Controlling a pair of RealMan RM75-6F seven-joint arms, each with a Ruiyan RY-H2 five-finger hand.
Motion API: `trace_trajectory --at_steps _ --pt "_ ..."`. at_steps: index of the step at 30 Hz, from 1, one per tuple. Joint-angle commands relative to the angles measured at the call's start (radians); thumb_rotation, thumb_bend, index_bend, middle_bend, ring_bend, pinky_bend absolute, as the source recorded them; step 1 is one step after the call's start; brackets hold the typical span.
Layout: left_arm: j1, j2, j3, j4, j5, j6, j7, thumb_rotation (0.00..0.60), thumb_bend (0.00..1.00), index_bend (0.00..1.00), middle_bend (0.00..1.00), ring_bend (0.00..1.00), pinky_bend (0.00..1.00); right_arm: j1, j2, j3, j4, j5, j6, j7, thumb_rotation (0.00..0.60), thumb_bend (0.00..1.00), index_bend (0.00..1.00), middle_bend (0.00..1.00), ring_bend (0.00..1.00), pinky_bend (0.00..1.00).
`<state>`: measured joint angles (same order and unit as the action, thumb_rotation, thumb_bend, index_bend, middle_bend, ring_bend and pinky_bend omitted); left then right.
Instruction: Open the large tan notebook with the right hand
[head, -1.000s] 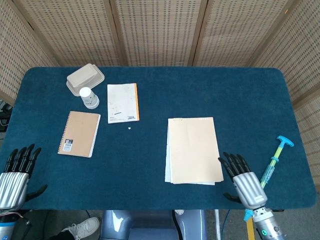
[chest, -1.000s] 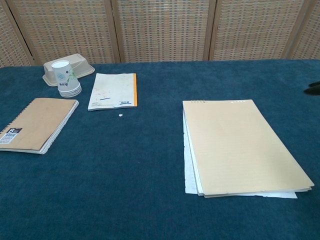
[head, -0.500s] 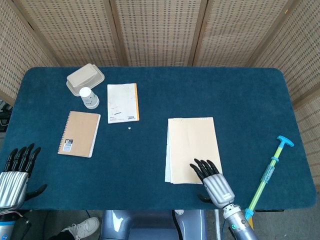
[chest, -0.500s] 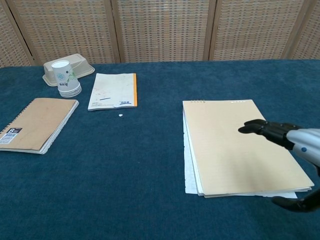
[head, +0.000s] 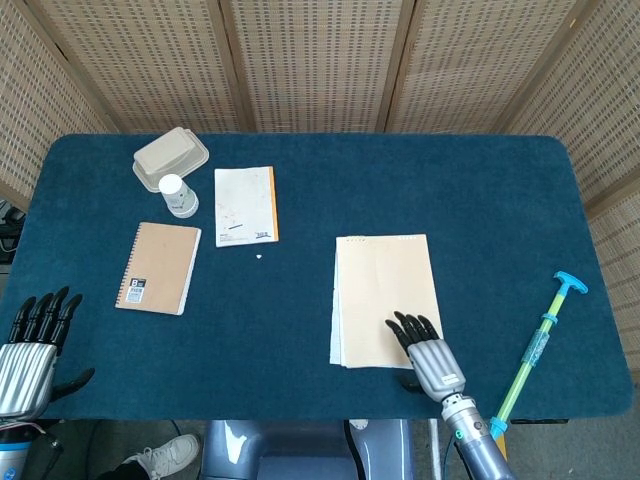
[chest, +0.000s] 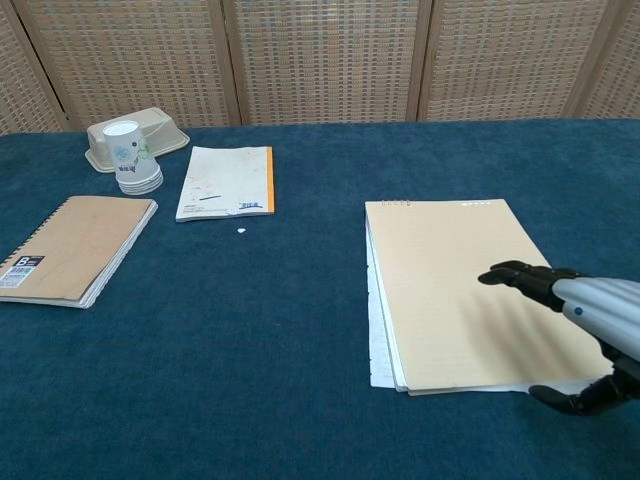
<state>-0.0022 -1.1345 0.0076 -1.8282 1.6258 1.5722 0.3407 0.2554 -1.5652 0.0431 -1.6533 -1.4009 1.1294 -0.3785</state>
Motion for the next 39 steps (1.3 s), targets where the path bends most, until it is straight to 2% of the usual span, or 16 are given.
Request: trace_trajectory --at_steps 1,39 --pt "0.0 -0.001 0.0 0.0 0.001 0.0 0.001 0.6 0.1 0.0 0.0 0.0 0.0 0.005 0.002 0.005 0.007 0.012 -0.003 0.004 0.6 0.46 0.03 0.0 0.0 0.0" --pt "0.001 -0.007 0.0 0.002 0.009 0.008 -0.001 0.6 0.1 0.0 0.0 0.0 0.0 0.062 -0.04 0.008 0.128 0.123 -0.06 0.039 0.6 0.46 0.03 0.0 0.0 0.0"
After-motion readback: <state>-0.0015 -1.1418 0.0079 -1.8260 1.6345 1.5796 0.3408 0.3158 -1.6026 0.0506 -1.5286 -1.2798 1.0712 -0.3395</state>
